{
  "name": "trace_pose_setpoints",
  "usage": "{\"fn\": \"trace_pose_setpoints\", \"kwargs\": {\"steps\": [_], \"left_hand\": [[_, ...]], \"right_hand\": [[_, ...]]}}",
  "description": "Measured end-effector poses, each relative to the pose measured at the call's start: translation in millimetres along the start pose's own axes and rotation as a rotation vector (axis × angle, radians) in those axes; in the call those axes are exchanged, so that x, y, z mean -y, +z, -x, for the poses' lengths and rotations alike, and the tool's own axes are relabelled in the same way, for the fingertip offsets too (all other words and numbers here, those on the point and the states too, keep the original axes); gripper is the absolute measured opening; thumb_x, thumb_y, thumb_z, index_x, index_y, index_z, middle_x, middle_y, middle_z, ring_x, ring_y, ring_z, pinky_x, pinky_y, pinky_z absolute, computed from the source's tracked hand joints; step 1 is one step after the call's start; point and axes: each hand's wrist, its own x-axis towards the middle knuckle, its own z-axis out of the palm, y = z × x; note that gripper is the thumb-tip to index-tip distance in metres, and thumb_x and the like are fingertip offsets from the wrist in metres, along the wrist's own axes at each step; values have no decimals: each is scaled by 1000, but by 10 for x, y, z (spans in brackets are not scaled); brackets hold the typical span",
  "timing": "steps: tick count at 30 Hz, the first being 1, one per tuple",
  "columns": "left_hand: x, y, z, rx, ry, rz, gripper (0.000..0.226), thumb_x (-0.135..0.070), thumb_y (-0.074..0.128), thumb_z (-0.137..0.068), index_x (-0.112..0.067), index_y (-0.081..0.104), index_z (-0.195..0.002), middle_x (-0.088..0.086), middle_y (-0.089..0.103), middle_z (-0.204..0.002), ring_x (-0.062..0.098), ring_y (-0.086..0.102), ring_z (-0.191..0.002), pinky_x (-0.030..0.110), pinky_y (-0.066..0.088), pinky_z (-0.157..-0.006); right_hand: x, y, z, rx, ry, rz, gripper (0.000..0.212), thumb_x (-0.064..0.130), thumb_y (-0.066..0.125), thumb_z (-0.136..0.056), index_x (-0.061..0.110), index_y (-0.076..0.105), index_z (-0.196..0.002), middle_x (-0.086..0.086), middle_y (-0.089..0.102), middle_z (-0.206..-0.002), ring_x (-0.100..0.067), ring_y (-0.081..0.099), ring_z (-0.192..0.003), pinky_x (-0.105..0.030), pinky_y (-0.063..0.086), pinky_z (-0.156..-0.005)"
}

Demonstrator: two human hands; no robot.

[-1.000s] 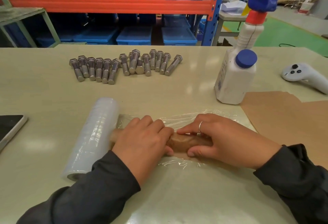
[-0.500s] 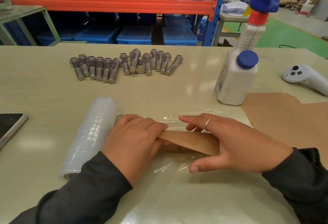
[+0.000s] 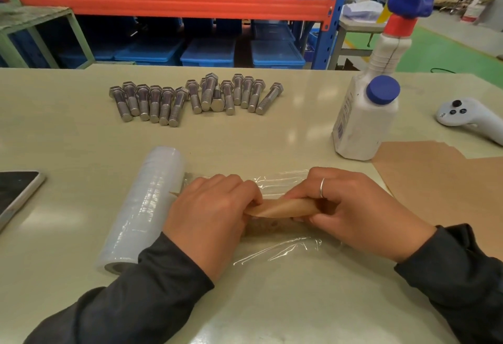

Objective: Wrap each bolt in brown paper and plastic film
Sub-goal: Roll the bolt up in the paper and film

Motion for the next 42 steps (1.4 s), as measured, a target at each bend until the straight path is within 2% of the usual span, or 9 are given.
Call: {"fn": "trace_pose_setpoints", "kwargs": {"steps": [11,17,21,24,28,31,34,37,42], "left_hand": [[-47,-167,41,195,231,-215,23,-13,40,-67,-17,58,-55,-3,53,-56,18,54,-49,17,34,-39],[-84,-197,20,208,191,-155,50,-49,33,-81,-22,67,-56,-8,58,-58,12,59,-53,15,33,-39],[-84,-77,-107,248,177,-317,41,-56,28,-91,-25,54,-94,-10,51,-94,9,51,-96,22,27,-60],[-46,31,-215,317,148,-309,36,-55,39,-90,-27,42,-113,-8,47,-106,14,44,-105,27,32,-65],[76,132,-200,410,132,-236,41,-54,38,-91,-25,50,-117,-5,32,-100,11,32,-98,25,27,-69],[101,169,-138,388,182,-276,41,-51,25,-93,-24,45,-116,-3,40,-110,16,39,-100,27,26,-70],[33,132,-118,319,245,-317,49,-44,13,-91,-15,52,-100,1,52,-96,20,51,-83,28,27,-65],[18,105,-93,218,282,-311,42,-31,27,-87,-10,61,-72,5,57,-65,22,53,-53,27,39,-51],[11,56,-92,121,248,-251,38,-24,32,-87,-3,61,-74,11,56,-65,26,51,-53,29,43,-53]], "right_hand": [[-9,-64,25,143,-149,182,42,2,72,-70,30,74,-102,14,36,-70,0,34,-62,-22,39,-54],[3,-160,45,415,44,33,47,57,65,-71,50,57,-117,18,41,-94,4,40,-91,-10,35,-75],[47,-172,51,425,73,-17,53,67,46,-67,47,62,-113,15,44,-89,3,42,-89,-14,39,-75],[39,-155,33,420,72,-8,48,61,46,-71,42,65,-112,15,44,-85,2,43,-84,-13,37,-69],[3,-132,34,396,81,-9,27,42,62,-80,42,66,-107,13,47,-85,2,44,-82,-12,35,-66],[-13,-122,51,352,79,-27,24,37,67,-80,41,68,-103,12,50,-83,1,48,-79,-11,36,-65],[-19,-128,56,283,75,-50,21,41,66,-78,39,71,-98,10,57,-83,-4,53,-77,-15,41,-68],[-29,-132,56,136,70,-41,34,54,54,-74,35,70,-98,12,60,-79,-8,56,-76,-15,43,-65],[14,-91,40,29,57,133,61,69,43,-67,31,64,-110,17,54,-91,-3,52,-86,-22,44,-76]]}}
